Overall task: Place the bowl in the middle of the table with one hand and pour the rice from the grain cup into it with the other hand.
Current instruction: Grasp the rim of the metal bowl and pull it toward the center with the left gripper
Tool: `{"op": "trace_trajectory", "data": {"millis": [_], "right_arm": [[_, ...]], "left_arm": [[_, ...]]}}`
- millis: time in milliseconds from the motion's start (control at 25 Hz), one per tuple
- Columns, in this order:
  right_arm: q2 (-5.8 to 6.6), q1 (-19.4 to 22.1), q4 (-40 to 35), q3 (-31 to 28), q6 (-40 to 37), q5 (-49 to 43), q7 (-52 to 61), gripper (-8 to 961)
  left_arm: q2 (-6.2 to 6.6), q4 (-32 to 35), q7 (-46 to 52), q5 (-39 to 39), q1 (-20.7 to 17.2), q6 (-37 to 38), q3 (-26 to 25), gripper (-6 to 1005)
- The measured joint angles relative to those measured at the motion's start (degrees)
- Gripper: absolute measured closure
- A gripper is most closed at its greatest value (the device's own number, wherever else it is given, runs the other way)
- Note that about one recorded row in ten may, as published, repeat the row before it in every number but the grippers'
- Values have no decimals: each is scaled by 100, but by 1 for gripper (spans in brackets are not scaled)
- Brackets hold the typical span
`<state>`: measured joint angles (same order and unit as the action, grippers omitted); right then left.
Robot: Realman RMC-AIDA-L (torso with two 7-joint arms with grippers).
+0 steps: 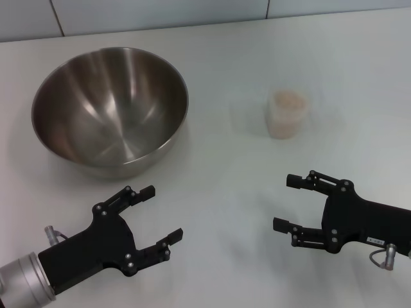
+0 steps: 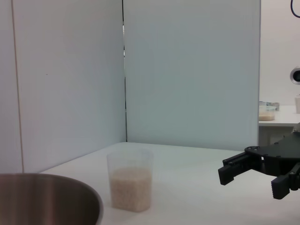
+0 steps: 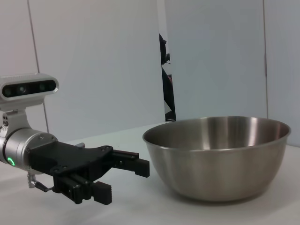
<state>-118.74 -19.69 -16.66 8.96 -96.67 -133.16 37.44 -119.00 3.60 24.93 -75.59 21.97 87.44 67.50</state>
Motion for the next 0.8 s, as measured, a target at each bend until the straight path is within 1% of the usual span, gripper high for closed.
{"op": "trace_trajectory", "data": {"millis": [360, 480, 560, 600, 640, 680, 760, 800], "right_arm": [[0, 0, 5, 0, 0, 0, -10, 122], [0, 0, 6, 0, 0, 0, -13, 123], [-2, 0, 5, 0, 0, 0, -14, 123], [-4, 0, 7, 0, 0, 0, -15, 123], [-6, 0, 9, 0, 0, 0, -15, 123], [-6, 0, 11, 0, -1, 0, -15, 123], [-8, 0, 14, 0, 0, 0, -16, 123], [-8, 0, 14, 1, 0, 0, -16, 123]], "left_arm": [[0, 0, 27, 0, 0, -7, 0, 165], [10, 14, 153, 52, -22, 283, -459, 169], [10, 14, 153, 52, -22, 283, -459, 172], [30, 124, 260, 52, -40, 740, -1061, 174], [38, 325, 545, 54, -46, 872, -1378, 175], [43, 538, 870, 55, -45, 889, -1593, 176], [43, 538, 870, 55, -45, 889, -1593, 179], [48, 1025, 1669, 58, -31, 773, -1875, 181]]}}
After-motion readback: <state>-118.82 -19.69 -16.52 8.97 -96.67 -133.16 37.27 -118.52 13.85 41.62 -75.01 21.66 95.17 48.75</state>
